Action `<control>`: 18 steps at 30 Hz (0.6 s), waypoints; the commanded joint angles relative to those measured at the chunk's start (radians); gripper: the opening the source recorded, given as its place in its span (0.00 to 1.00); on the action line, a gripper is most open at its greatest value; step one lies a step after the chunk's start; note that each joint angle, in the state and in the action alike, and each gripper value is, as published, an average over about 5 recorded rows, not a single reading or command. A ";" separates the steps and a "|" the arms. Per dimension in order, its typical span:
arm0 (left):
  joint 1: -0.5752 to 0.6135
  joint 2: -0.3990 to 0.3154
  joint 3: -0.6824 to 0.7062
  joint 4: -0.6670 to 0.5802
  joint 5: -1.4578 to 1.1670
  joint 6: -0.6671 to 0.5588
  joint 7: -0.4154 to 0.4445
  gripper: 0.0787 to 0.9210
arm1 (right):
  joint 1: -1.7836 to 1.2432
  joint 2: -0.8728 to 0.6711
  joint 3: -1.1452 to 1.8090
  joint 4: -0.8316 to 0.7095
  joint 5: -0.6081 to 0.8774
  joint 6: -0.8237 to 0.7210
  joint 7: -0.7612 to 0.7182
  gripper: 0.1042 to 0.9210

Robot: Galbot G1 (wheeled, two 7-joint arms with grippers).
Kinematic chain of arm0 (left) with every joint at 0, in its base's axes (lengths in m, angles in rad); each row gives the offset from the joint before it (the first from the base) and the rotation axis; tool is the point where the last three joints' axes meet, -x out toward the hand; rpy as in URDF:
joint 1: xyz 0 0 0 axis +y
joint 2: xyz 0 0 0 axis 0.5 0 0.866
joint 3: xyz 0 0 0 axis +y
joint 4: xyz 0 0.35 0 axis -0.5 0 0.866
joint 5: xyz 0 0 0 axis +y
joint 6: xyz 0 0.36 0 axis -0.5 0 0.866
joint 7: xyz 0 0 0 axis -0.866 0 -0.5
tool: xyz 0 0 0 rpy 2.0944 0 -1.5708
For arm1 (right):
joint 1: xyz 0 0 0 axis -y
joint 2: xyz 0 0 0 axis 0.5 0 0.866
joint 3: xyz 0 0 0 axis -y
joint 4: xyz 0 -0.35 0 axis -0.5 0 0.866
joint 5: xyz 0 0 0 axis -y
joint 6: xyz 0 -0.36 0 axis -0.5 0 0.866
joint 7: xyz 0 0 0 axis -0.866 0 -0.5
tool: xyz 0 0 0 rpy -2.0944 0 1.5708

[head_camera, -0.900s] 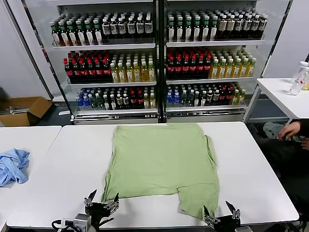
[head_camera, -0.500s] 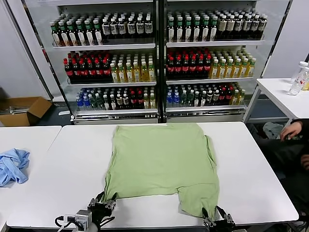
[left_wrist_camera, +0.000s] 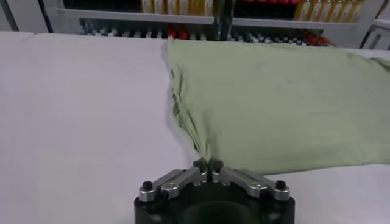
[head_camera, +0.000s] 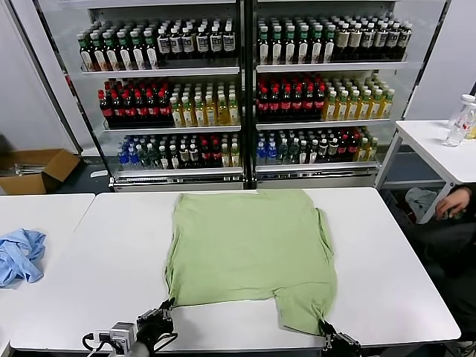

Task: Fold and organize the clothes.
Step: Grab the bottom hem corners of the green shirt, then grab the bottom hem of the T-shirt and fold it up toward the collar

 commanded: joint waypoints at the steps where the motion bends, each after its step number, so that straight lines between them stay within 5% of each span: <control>1: -0.037 0.067 -0.030 -0.100 -0.119 -0.034 0.007 0.01 | 0.092 -0.047 0.047 0.022 0.038 0.111 -0.008 0.00; 18: -0.445 0.187 0.101 0.253 -0.181 -0.016 -0.006 0.01 | 0.636 -0.160 -0.102 -0.328 0.059 0.074 0.003 0.00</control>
